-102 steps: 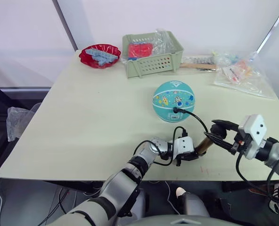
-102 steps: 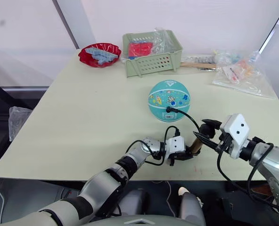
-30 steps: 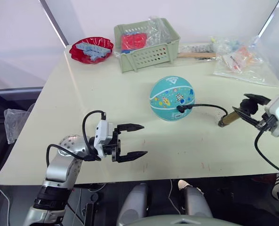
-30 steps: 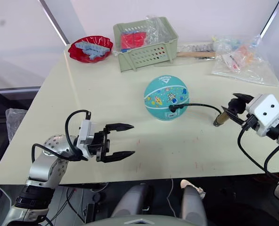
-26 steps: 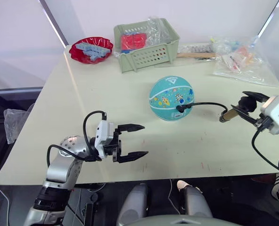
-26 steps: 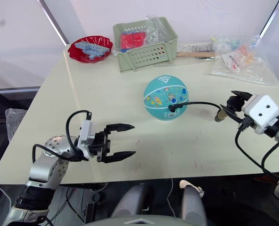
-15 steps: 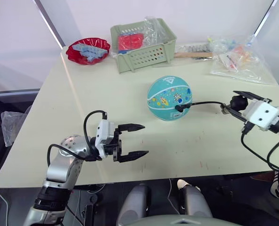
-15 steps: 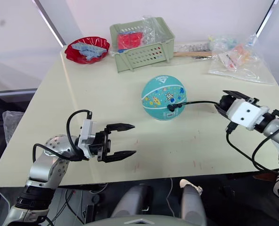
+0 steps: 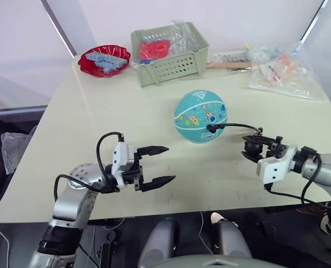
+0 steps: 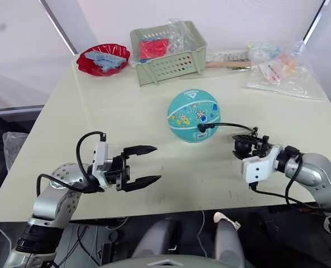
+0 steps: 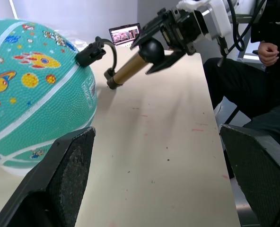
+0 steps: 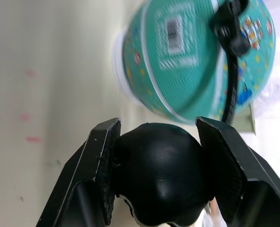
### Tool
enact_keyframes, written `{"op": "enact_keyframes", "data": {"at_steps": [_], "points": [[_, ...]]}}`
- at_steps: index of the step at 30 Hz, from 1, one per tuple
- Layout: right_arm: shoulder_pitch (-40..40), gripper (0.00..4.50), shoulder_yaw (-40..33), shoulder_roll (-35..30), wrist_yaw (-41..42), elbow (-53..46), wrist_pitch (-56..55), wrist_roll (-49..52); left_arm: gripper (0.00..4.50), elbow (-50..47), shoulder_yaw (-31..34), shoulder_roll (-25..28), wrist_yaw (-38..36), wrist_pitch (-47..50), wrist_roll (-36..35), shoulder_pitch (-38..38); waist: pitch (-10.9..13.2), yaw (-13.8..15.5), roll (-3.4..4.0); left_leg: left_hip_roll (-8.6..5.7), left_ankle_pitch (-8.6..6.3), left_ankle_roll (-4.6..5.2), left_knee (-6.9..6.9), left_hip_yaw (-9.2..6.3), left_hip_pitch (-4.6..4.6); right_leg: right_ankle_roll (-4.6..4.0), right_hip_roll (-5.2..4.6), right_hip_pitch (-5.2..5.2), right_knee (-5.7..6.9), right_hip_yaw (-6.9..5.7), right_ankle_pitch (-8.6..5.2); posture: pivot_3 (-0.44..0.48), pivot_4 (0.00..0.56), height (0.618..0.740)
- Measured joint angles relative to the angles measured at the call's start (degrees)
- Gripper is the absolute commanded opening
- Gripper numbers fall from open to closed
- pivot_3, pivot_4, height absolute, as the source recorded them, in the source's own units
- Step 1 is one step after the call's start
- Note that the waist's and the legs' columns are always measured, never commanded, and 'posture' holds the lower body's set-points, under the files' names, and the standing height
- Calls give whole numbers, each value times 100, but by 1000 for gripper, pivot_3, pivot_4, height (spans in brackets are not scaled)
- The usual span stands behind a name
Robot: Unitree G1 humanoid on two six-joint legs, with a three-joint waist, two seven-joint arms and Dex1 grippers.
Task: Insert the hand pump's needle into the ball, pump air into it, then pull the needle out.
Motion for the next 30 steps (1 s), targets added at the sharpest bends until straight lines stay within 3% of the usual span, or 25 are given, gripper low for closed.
{"op": "enact_keyframes", "data": {"at_steps": [1,2,3,4,7,13,22,30], "points": [[-31,2092,64,58,9,38,-3,71,4442,-18,0,0,6,-2,2,2,0,-3,0,1,0,-1,0,-1,1,-3,2,0,1,0,0,0,150,737],[-46,3100,97,80,32,71,-3,176,4500,-37,0,1,11,-5,2,6,0,-2,0,3,0,0,0,-3,1,-6,6,0,1,0,2,0,150,737],[-45,3399,146,102,103,103,0,302,4500,-44,1,2,15,-9,2,7,0,-2,0,5,0,0,0,-4,2,-8,10,0,1,0,4,0,150,737],[-20,4051,293,170,243,161,7,510,4500,-44,1,4,19,-9,2,12,0,-2,0,6,0,0,0,-5,1,-8,11,0,1,0,5,0,150,737],[82,4483,325,160,456,207,41,905,4500,-44,1,9,18,-12,4,18,1,12,2,18,-1,2,1,-7,1,-15,20,0,3,0,9,0,150,737],[415,4483,258,159,649,139,198,1615,4500,-43,1,18,18,-25,6,8,1,20,2,29,-1,2,3,-8,2,-25,33,0,4,-1,16,0,150,737],[1445,4483,-411,451,694,-837,1049,3228,4500,83,34,-122,322,-25,14,-431,0,26,1,37,3,-2,11,-9,8,-41,46,3,10,0,27,0,150,737],[2101,4483,-843,1127,369,-1702,1600,4018,4500,1097,-46,-783,1090,55,340,-1811,0,51,-2,32,16,-20,19,-26,7,-34,69,8,17,-4,41,0,150,737]]}}
